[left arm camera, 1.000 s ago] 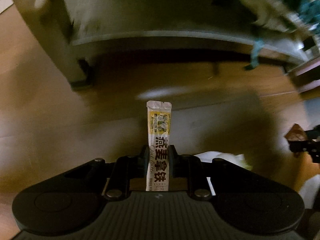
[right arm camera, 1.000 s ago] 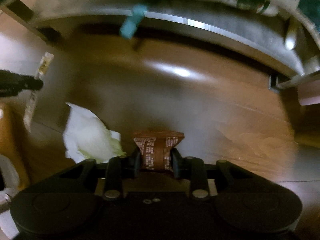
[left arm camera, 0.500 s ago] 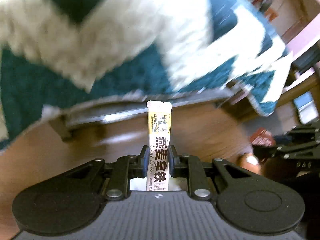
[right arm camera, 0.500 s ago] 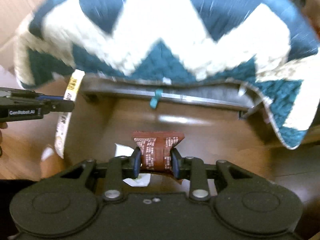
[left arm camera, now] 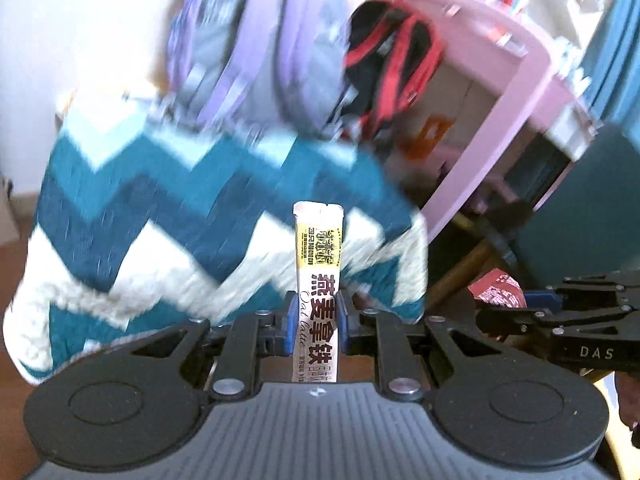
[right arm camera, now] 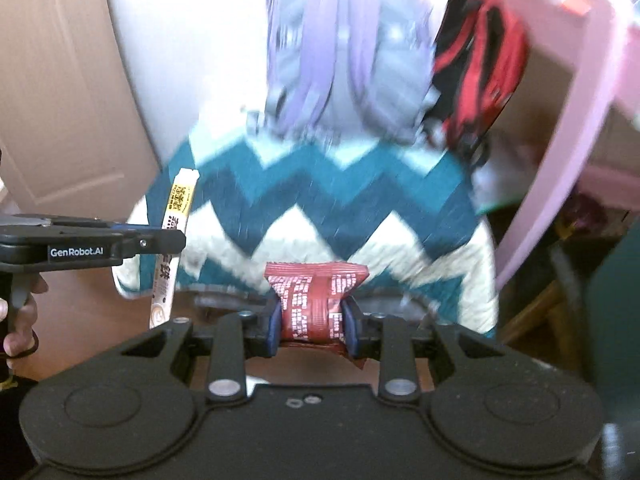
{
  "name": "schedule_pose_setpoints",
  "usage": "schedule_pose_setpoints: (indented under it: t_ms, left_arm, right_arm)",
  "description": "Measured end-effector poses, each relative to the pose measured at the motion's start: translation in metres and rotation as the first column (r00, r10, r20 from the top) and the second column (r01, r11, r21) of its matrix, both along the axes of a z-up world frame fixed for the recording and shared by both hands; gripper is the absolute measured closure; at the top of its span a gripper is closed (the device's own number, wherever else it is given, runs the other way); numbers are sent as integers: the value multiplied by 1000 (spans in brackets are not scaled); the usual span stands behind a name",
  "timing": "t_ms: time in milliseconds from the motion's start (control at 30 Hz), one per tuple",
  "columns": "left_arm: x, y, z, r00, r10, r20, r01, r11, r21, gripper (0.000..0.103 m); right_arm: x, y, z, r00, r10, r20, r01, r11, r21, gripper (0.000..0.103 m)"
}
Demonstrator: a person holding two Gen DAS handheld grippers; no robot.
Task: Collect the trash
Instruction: 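Lift the snack stick and red wrapper and carry them over the teal bin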
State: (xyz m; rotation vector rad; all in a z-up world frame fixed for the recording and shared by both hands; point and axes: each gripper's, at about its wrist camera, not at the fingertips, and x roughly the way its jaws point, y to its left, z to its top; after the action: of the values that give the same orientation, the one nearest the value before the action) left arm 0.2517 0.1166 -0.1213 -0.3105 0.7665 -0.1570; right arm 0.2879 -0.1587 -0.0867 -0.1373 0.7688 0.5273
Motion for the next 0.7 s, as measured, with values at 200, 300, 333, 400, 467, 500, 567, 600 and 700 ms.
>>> schedule_pose_setpoints:
  t_ms: [200, 300, 333, 400, 467, 500, 567, 600, 700]
  left_arm:
    - [-14, -49, 83, 990, -11, 143, 10, 1000, 11, 84]
    - [-16, -78, 123, 976, -26, 215, 20, 999, 30, 84]
    - [-17, -86, 133, 972, -30, 235, 24, 999, 30, 84]
    - [-17, -105, 155, 961, -47, 271, 41, 999, 25, 84]
    - [-16, -126, 177, 950, -70, 305, 64, 998, 30, 84]
    - [-15, -139, 188, 943, -88, 321, 80, 996, 40, 84]
    - [-12, -160, 205, 931, -115, 347, 104, 993, 50, 84]
    - [-9, -172, 214, 926, -127, 356, 119, 992, 44, 84]
    - [0, -205, 239, 914, -163, 372, 159, 986, 41, 84]
  right_arm:
    - [-30, -50, 74, 986, -22, 165, 17, 999, 33, 74]
    - [-38, -74, 102, 974, -39, 225, 31, 999, 36, 74]
    - [-40, -83, 110, 970, -47, 237, 39, 998, 41, 74]
    - [-42, -101, 125, 962, -67, 264, 56, 997, 47, 74]
    - [-41, -121, 138, 953, -93, 288, 80, 995, 54, 74]
    - [-40, -133, 146, 948, -110, 299, 97, 994, 58, 74]
    - [-38, -153, 156, 940, -148, 308, 135, 989, 62, 74]
    - [-36, -164, 160, 937, -161, 310, 149, 987, 63, 74]
    - [-33, -199, 173, 923, -213, 319, 206, 977, 59, 74]
